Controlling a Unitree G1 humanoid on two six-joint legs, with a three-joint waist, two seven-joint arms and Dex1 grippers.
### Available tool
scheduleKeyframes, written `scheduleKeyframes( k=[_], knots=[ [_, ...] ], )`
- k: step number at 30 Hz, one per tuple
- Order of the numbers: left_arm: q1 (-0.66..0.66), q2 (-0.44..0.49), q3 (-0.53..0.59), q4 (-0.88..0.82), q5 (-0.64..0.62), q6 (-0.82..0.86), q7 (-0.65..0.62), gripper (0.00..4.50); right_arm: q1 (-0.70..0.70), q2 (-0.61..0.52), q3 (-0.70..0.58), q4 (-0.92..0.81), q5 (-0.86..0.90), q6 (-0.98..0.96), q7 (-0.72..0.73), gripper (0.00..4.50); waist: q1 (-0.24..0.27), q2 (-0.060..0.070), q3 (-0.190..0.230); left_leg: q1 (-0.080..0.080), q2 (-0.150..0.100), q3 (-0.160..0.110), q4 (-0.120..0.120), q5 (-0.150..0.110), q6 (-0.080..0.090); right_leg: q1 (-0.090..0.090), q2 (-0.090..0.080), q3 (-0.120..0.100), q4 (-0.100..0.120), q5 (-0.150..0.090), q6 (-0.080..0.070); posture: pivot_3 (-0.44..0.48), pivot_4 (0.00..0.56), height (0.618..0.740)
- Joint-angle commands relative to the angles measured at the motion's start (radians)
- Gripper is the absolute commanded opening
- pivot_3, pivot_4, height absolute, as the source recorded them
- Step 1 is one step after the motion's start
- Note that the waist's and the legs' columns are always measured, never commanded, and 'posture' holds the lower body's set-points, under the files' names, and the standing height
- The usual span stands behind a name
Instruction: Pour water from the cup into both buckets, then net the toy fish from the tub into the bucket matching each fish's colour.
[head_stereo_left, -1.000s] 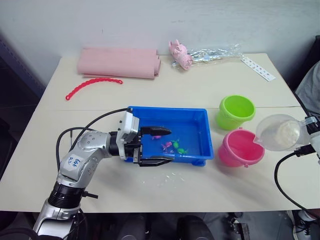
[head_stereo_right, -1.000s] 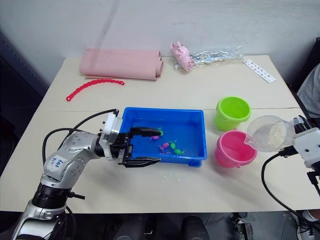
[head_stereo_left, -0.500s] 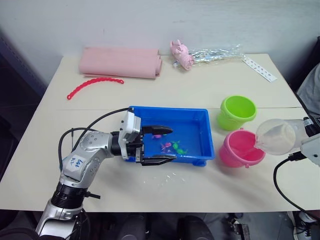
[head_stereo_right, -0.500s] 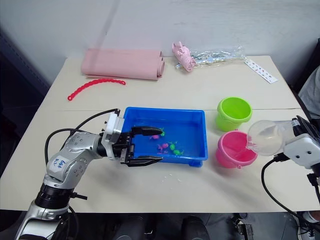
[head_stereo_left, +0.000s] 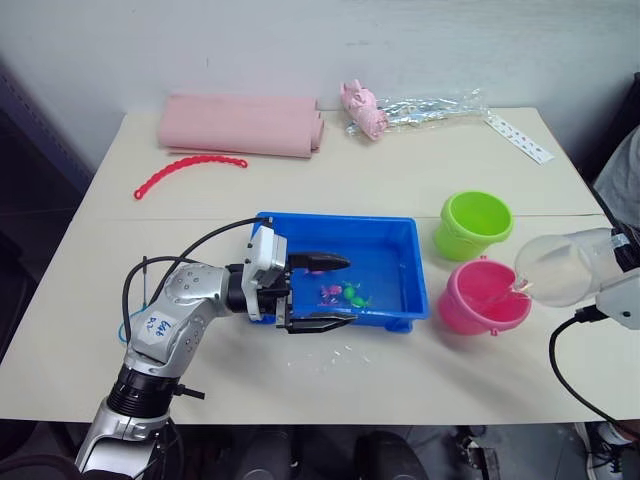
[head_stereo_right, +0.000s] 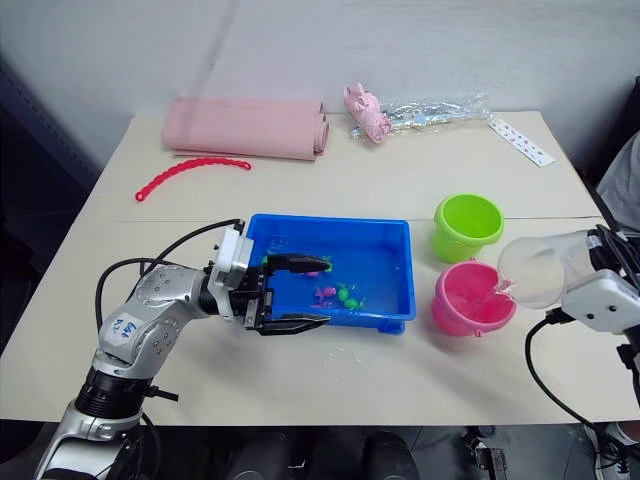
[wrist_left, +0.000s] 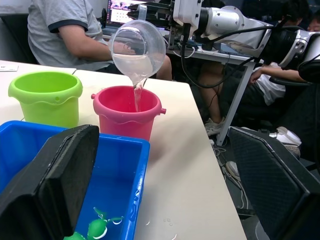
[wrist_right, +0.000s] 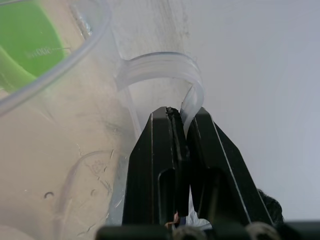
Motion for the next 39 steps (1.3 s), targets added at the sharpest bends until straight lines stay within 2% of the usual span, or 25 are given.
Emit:
scheduleKeyframes(
  k=[1,11,16,23,27,30,34,36,39],
  knots=[
    [-0.006,-0.005,0.004,0.004,0.001,-0.018,-0.003,4.5,-0.003,-0.015,-0.049,-0.003,0.017,-0.023,-0.028,0.11,0.0,0.0,0.0,0.0,0.0,0.0,0.0,0.0,0.0,0.0,0.0,0.0,0.0,0.0,0.0,0.0,0.15,0.74],
    [-0.001,-0.005,0.01,0.006,0.003,-0.04,0.003,4.5,-0.002,0.013,-0.025,0.027,0.035,-0.022,-0.047,0.11,0.0,0.0,0.0,0.0,0.0,0.0,0.0,0.0,0.0,0.0,0.0,0.0,0.0,0.0,0.0,0.0,0.15,0.74],
    [0.006,0.008,0.022,0.02,0.006,-0.048,0.002,4.5,-0.02,0.073,-0.024,0.024,0.232,0.088,0.018,0.11,0.0,0.0,0.0,0.0,0.0,0.0,0.0,0.0,0.0,0.0,0.0,0.0,0.001,0.0,0.0,0.0,0.15,0.74],
    [0.002,-0.007,0.073,0.065,-0.001,-0.049,0.058,4.5,-0.055,0.092,-0.042,-0.007,0.451,0.25,0.097,0.11,0.0,0.0,0.0,0.0,0.0,0.0,0.001,0.0,0.0,0.0,0.0,0.0,0.001,0.0,0.0,0.0,0.15,0.74],
    [-0.006,0.008,0.096,0.072,-0.018,-0.043,0.043,4.5,-0.142,0.073,-0.072,0.004,0.559,0.428,0.073,0.11,-0.002,0.0,0.0,0.0,0.0,0.0,0.001,0.0,0.0,0.0,0.0,0.0,0.001,0.0,0.0,0.0,0.15,0.74],
    [-0.035,0.002,0.125,0.085,-0.042,-0.025,0.058,4.5,-0.21,0.034,-0.065,0.026,0.567,0.532,0.065,0.11,-0.001,0.0,0.0,0.0,0.0,0.0,0.001,0.0,0.0,0.0,0.0,0.0,0.002,0.0,0.0,0.0,0.15,0.74],
    [-0.09,-0.008,0.153,0.115,-0.053,0.012,0.1,4.5,-0.328,-0.03,0.012,0.103,0.543,0.548,0.107,0.11,0.0,0.0,0.0,0.0,0.0,0.0,0.002,0.0,0.0,0.0,0.0,0.0,0.002,0.0,0.0,0.0,0.15,0.74],
    [-0.113,-0.015,0.164,0.125,-0.053,0.023,0.118,4.5,-0.377,-0.084,0.082,0.16,0.456,0.598,0.079,0.11,-0.001,0.0,0.0,0.0,0.0,0.0,0.002,0.0,0.0,0.0,0.0,-0.001,0.002,0.0,0.0,0.0,0.15,0.74],
    [-0.146,-0.024,0.167,0.141,-0.04,0.018,0.136,4.5,-0.484,-0.106,0.146,0.26,0.428,0.594,0.074,0.11,-0.001,0.0,0.0,0.0,0.0,0.0,0.002,0.0,0.0,0.0,0.0,-0.001,0.002,0.0,0.0,0.0,0.15,0.74]
  ],
)
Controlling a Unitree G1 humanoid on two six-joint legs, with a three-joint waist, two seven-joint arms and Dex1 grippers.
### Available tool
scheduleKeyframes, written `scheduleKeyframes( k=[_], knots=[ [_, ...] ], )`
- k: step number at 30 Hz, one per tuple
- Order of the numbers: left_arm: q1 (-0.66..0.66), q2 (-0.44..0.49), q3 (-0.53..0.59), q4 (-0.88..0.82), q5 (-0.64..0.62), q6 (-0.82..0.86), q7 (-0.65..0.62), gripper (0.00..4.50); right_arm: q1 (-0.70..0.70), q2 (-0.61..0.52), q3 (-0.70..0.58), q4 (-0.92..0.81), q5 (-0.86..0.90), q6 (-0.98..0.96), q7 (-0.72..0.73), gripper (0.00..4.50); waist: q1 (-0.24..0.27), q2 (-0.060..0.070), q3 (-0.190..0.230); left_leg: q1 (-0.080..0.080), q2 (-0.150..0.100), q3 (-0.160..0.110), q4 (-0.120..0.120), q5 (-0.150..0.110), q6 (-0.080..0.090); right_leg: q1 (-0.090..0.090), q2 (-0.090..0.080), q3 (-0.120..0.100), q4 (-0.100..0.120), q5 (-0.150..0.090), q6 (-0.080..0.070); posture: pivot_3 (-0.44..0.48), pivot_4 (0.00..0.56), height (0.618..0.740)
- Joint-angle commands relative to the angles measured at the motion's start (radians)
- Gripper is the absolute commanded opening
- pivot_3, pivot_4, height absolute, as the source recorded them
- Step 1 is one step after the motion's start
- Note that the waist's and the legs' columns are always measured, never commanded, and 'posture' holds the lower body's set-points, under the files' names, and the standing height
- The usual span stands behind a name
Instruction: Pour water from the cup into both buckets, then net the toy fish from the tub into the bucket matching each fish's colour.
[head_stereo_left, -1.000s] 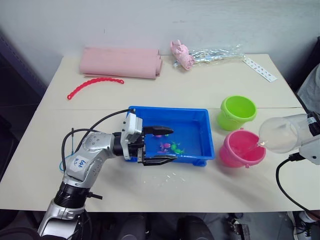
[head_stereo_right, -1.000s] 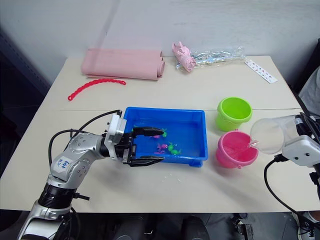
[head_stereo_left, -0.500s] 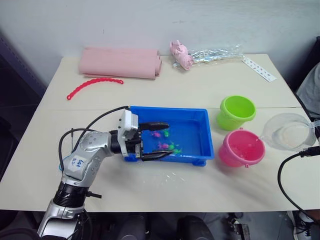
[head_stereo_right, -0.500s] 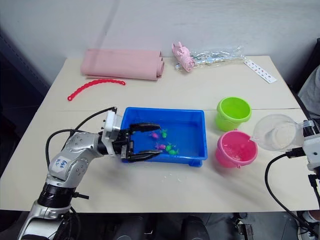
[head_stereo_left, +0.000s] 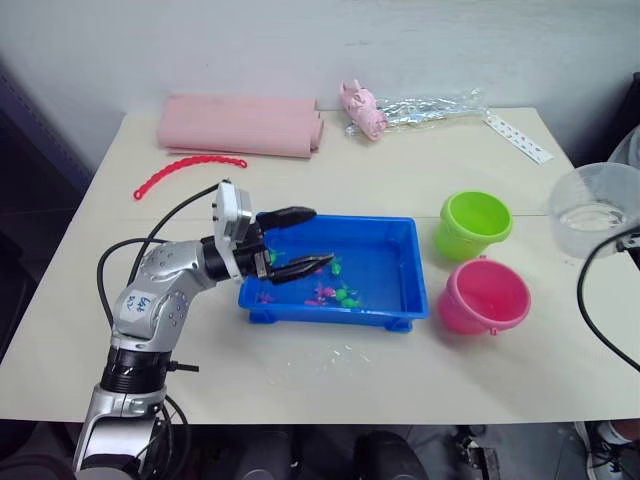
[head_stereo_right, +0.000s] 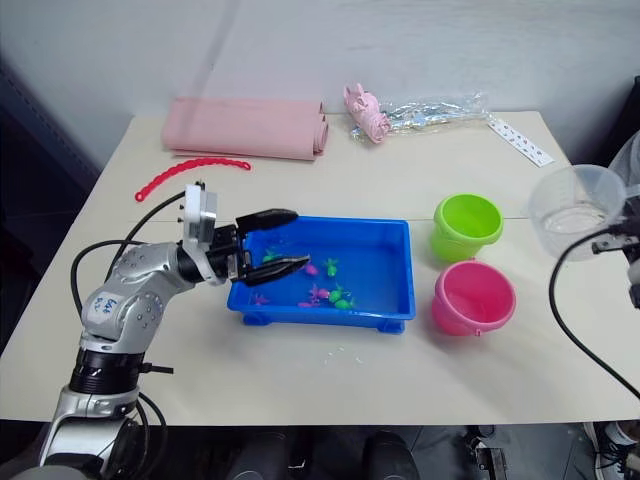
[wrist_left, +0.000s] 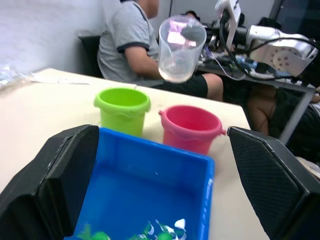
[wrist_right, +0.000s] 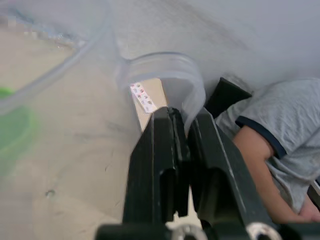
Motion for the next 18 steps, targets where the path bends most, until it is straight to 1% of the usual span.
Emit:
scheduleKeyframes(
  k=[1,4,7,12,18],
  knots=[
    [-0.035,-0.004,0.016,0.002,0.005,-0.012,0.02,4.5,-0.099,-0.035,0.041,0.096,-0.047,-0.035,-0.018,0.11,0.0,0.0,0.0,0.0,0.0,0.0,0.0,0.0,0.0,0.0,0.0,0.0,0.0,0.0,0.0,0.0,0.15,0.74],
    [-0.06,-0.01,0.003,0.015,0.02,-0.012,0.031,4.5,-0.18,-0.07,0.137,0.21,-0.143,-0.141,-0.025,0.11,0.001,0.0,0.0,-0.001,0.0,-0.001,0.0,0.0,0.0,0.0,0.0,-0.001,0.002,0.0,0.0,0.0,0.15,0.74],
    [-0.071,-0.01,-0.009,0.019,0.029,-0.007,0.03,4.5,-0.255,-0.116,0.228,0.325,-0.252,-0.292,-0.057,0.11,-0.002,0.0,0.0,-0.002,-0.001,0.001,0.001,-0.001,0.002,-0.001,0.0,-0.001,0.003,0.0,0.001,0.0,0.15,0.74],
    [-0.061,-0.016,-0.006,0.027,0.036,-0.026,0.025,4.5,-0.369,-0.125,0.295,0.472,-0.312,-0.39,-0.091,0.11,-0.008,0.0,0.0,-0.002,0.0,0.001,0.001,-0.001,0.002,-0.001,0.0,-0.001,0.003,0.0,0.001,0.0,0.15,0.74],
    [-0.055,-0.024,-0.008,0.038,0.046,-0.045,0.026,4.5,-0.423,-0.126,0.367,0.541,-0.388,-0.467,-0.123,0.11,-0.008,-0.001,0.0,-0.002,0.0,0.001,0.001,-0.001,0.002,-0.001,-0.001,-0.002,0.003,0.0,0.001,0.0,0.15,0.74]
  ],
)
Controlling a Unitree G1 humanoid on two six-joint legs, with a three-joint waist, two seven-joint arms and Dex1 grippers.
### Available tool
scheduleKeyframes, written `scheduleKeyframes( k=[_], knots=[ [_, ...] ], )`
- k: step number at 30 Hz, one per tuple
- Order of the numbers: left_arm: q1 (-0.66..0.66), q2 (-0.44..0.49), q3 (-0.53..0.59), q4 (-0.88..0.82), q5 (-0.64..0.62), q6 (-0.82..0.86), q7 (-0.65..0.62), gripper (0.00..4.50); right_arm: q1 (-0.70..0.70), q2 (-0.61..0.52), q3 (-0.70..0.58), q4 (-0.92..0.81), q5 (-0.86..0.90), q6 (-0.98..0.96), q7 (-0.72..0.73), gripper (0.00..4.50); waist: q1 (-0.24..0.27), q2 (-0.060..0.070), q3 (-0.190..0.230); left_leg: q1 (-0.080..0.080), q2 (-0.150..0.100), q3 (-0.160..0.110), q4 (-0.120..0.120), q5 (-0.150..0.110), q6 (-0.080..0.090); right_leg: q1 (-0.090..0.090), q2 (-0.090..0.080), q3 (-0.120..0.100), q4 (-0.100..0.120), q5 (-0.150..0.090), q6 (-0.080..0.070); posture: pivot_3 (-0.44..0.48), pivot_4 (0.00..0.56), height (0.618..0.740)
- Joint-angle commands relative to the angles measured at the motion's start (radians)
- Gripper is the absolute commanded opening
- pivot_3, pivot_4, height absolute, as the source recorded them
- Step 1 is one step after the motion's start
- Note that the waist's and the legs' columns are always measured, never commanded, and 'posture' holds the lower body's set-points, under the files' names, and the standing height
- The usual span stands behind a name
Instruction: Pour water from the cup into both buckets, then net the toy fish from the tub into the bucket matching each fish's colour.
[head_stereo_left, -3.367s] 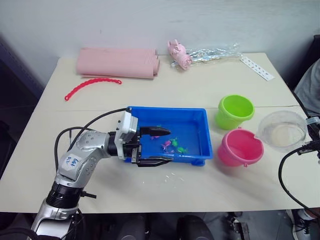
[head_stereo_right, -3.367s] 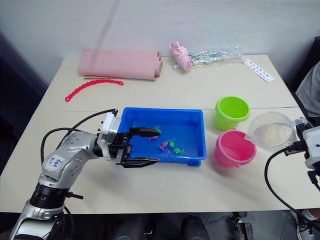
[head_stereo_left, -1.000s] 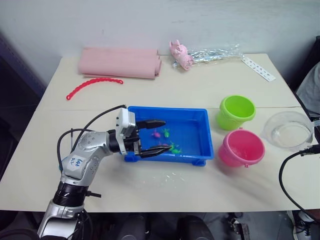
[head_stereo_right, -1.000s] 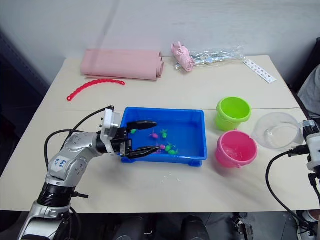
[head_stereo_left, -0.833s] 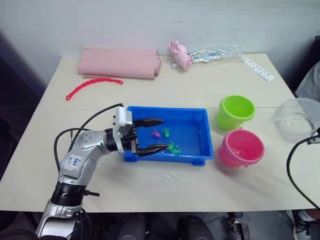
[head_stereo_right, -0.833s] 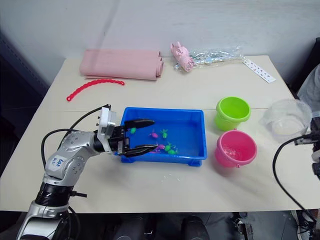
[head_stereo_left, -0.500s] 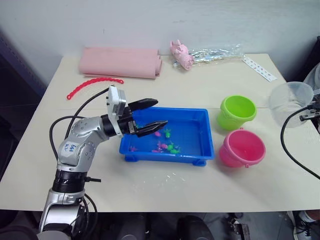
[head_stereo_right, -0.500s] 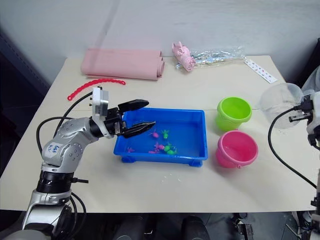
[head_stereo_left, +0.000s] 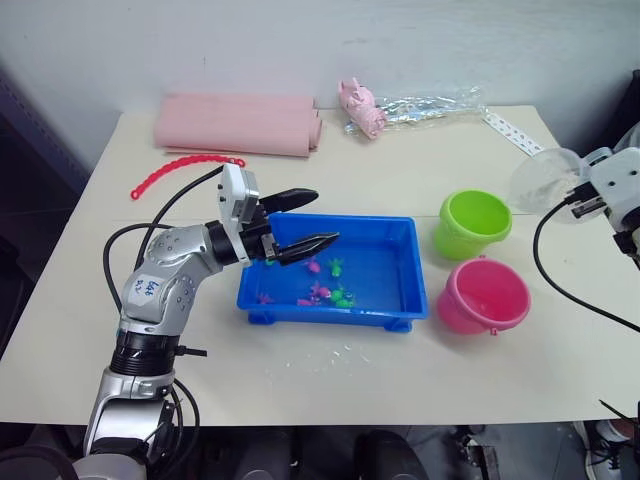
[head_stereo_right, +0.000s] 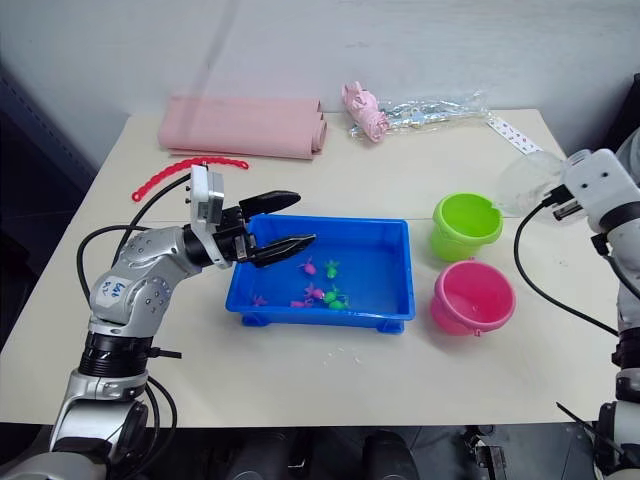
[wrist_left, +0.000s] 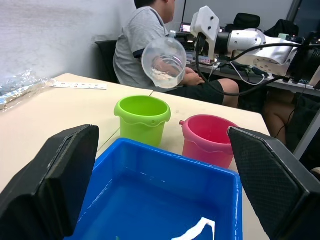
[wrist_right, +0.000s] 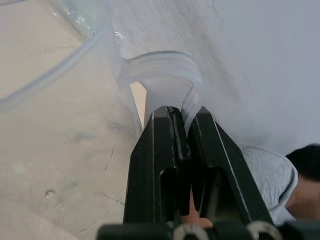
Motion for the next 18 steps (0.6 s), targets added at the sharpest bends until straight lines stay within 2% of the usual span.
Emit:
scheduleKeyframes(
  k=[1,18],
  knots=[
    [0.002,-0.009,0.004,-0.007,0.007,-0.027,-0.002,4.5,-0.046,-0.034,0.01,0.012,-0.049,-0.05,-0.053,0.11,-0.001,0.0,0.0,0.0,0.0,0.0,0.0,0.0,0.0,0.0,0.0,0.0,0.0,0.0,0.0,0.0,0.15,0.74],
    [0.012,-0.035,-0.009,-0.057,0.023,-0.028,0.027,4.5,-0.098,-0.076,0.133,0.058,-0.273,-0.198,-0.244,0.11,-0.014,0.0,0.0,0.0,0.0,-0.001,0.0,0.0,0.0,0.0,0.0,0.0,0.0,0.0,0.0,0.0,0.15,0.74]
  ],
)
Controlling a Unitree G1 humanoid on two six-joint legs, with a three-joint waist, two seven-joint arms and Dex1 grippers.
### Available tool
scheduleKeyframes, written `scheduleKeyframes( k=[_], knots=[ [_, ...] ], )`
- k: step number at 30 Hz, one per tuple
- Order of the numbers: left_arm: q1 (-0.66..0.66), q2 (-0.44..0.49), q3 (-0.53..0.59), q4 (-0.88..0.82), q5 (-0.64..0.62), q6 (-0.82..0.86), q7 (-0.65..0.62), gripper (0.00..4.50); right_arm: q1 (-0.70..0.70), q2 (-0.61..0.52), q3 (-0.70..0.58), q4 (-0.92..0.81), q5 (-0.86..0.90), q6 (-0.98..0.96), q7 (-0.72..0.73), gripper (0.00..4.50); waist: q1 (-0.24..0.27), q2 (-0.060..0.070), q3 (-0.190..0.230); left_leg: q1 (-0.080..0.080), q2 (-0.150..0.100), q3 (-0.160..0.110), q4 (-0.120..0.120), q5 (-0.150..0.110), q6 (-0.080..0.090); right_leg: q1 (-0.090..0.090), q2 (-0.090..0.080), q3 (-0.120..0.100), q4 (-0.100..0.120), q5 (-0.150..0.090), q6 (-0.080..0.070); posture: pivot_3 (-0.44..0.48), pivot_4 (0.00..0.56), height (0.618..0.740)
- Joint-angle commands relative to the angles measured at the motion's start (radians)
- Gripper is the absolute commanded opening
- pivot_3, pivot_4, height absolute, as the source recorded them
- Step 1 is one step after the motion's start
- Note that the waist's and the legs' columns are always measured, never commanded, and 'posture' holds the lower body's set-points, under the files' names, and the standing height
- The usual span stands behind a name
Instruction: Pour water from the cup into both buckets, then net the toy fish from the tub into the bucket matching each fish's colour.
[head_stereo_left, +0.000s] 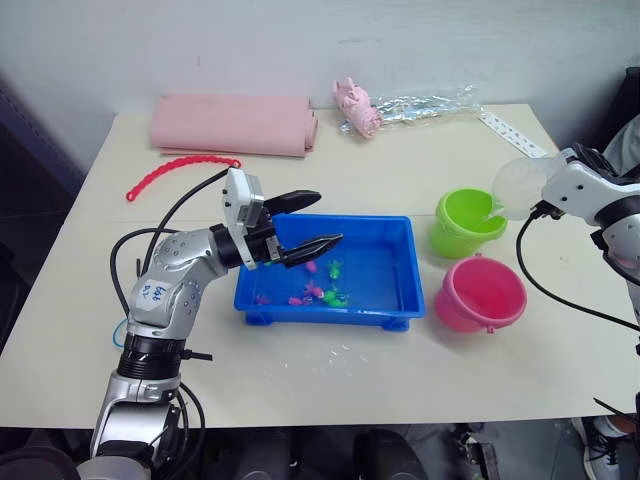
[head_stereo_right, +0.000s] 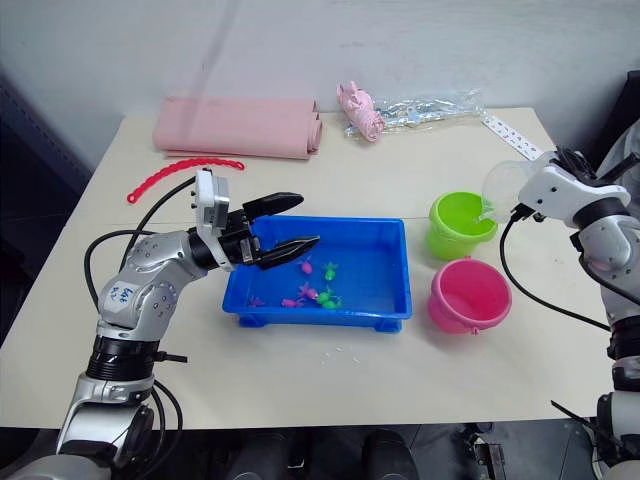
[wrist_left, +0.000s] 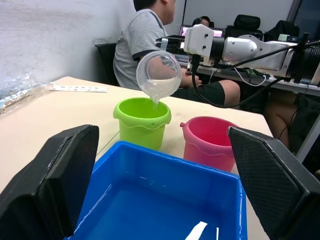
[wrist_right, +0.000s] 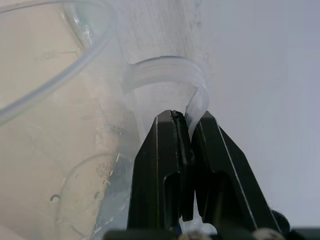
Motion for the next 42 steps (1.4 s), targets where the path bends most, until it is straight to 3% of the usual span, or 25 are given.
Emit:
scheduleKeyframes(
  k=[1,35,38,42],
  knots=[
    [-0.005,-0.004,-0.001,-0.051,-0.005,-0.004,0.01,4.5,-0.034,-0.042,0.0,-0.009,-0.04,-0.041,-0.062,0.11,0.0,0.0,0.0,0.0,0.0,0.0,0.0,0.0,0.0,0.0,0.0,0.0,0.0,0.0,0.0,0.0,0.15,0.74],
    [0.012,-0.009,-0.024,-0.07,0.009,-0.015,0.023,4.5,-0.109,-0.072,0.151,0.047,-0.342,-0.089,-0.381,0.11,0.0,0.0,0.0,0.0,0.0,0.0,0.0,0.0,0.0,-0.001,0.0,0.0,0.0,0.0,0.0,0.0,0.15,0.74],
    [0.016,-0.009,-0.022,-0.07,0.005,-0.015,0.021,4.5,-0.106,-0.053,0.121,0.065,-0.262,-0.127,-0.329,0.11,-0.001,0.0,0.0,0.0,0.0,0.0,0.0,0.0,0.0,-0.001,0.0,0.0,0.0,0.0,0.0,0.0,0.15,0.74],
    [0.038,0.001,-0.017,-0.069,-0.002,-0.023,0.0,4.5,-0.065,0.02,-0.008,0.073,0.071,-0.131,-0.064,0.11,0.0,0.0,0.0,0.0,0.0,0.0,0.0,0.0,0.0,-0.001,0.0,0.001,0.0,0.0,0.0,0.0,0.15,0.74]
  ],
)
